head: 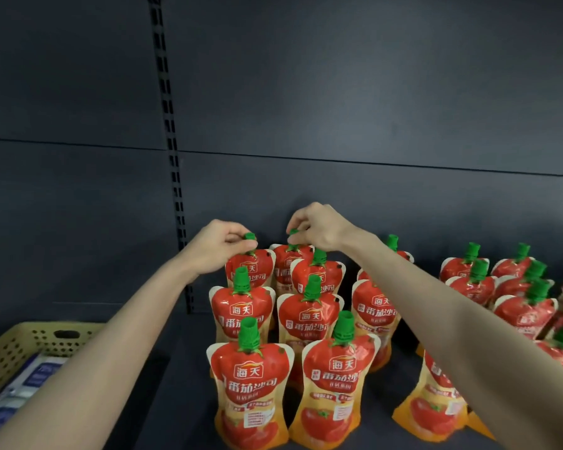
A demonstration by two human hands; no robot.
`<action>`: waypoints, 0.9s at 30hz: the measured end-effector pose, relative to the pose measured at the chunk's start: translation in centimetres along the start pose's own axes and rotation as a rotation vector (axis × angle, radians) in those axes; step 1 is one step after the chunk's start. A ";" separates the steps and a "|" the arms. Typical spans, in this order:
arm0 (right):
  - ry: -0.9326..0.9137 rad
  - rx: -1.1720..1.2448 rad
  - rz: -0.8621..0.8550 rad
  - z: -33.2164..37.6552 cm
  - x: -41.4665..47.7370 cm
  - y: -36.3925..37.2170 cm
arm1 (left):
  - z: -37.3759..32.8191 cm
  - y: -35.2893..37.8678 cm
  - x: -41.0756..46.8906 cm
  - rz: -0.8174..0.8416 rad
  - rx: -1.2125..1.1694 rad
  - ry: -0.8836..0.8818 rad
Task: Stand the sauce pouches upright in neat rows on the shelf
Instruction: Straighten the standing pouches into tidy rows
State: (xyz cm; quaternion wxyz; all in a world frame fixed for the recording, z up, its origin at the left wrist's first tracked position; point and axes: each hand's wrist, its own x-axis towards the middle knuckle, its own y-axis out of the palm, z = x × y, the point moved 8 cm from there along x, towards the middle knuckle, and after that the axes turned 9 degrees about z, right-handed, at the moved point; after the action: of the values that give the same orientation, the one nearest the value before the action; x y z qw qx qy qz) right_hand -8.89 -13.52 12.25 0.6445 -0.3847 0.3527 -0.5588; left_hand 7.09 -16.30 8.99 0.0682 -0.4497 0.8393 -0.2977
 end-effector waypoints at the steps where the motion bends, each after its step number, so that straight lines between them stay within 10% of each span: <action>1: 0.001 -0.012 -0.003 -0.2 0.1 -0.2 | 0.1 0.0 0.2 -0.007 -0.004 0.003; 27: 0.013 -0.025 0.023 -3.5 -1.4 -2.0 | -0.7 1.5 2.3 0.022 0.043 0.039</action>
State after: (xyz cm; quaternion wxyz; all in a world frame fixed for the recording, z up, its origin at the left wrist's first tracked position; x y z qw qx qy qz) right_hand -13.05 -12.60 12.43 0.6439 -0.3846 0.3683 -0.5494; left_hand 4.42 -17.18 9.08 0.0648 -0.4329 0.8388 -0.3237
